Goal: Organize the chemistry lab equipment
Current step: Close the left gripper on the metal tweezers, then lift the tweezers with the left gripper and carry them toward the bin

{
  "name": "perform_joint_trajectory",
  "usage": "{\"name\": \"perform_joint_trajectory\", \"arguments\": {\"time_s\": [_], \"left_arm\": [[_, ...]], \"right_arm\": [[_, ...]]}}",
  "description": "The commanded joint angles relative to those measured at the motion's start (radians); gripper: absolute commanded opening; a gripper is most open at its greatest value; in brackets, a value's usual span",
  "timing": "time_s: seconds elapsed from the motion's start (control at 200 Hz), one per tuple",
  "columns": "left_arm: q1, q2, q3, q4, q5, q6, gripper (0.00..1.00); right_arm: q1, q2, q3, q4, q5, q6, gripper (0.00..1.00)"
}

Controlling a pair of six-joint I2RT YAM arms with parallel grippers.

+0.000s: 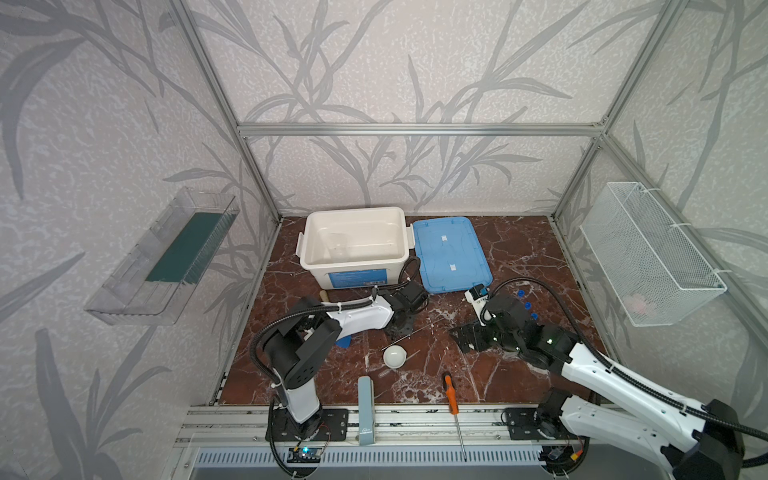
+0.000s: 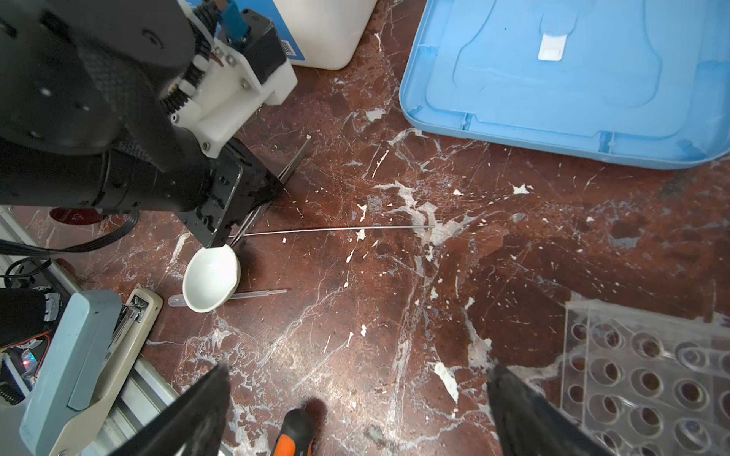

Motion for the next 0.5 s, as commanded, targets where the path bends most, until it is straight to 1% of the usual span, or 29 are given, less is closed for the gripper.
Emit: {"name": "perform_joint_trajectory", "arguments": {"time_s": [0.0, 0.105, 0.33, 0.415, 0.495], "left_arm": [[0.004, -0.005, 0.039, -0.05, -0.038, -0.029, 0.0], [0.003, -0.057, 0.038, -0.046, -0.037, -0.015, 0.0], [0.002, -0.174, 0.066, -0.105, -0.083, 0.026, 0.0], [0.003, -0.246, 0.069, -0.11, -0.091, 0.076, 0.0], [0.002, -0.319, 0.085, -0.137, -0.112, 0.149, 0.0]], "right_arm": [[-0.004, -0.01, -0.017, -0.006, 0.015, 0.006, 0.99], [-0.004, -0.017, -0.023, 0.001, 0.015, 0.01, 1.0], [-0.004, -0.004, -0.017, 0.024, 0.006, 0.022, 0.99], [-0.004, -0.012, -0.007, 0.039, -0.014, 0.036, 0.99], [-0.004, -0.029, 0.009, 0.048, -0.018, 0.044, 1.0]]}}
